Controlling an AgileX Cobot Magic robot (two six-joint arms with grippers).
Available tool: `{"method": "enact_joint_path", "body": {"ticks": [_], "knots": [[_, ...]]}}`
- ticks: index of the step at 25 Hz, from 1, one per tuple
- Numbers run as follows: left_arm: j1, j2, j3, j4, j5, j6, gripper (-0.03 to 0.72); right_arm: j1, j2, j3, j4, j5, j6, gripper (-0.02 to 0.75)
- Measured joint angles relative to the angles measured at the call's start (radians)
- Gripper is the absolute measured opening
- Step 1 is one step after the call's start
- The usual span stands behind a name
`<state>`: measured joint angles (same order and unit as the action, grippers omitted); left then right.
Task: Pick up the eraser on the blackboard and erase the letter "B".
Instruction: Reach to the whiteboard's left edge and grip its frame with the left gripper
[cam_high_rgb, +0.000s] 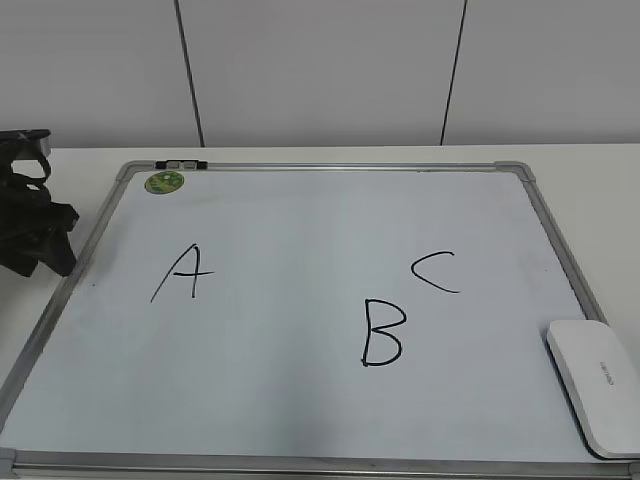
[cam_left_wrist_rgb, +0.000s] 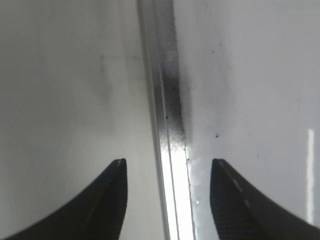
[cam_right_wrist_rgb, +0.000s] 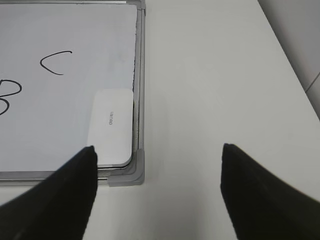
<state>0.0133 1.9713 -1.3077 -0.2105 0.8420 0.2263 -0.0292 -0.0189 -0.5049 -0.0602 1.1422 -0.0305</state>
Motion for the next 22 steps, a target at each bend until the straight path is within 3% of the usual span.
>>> {"method": "enact_joint_path", "body": {"ticks": [9, 22], "knots": [[0.000, 0.006, -0.009, -0.011, -0.043, 0.003, 0.368, 0.000, 0.000, 0.000, 0.000, 0.000, 0.000, 0.591], [0.000, 0.157, -0.239, -0.007, 0.144, 0.003, 0.306, 0.000, 0.000, 0.000, 0.000, 0.000, 0.000, 0.591]]}}
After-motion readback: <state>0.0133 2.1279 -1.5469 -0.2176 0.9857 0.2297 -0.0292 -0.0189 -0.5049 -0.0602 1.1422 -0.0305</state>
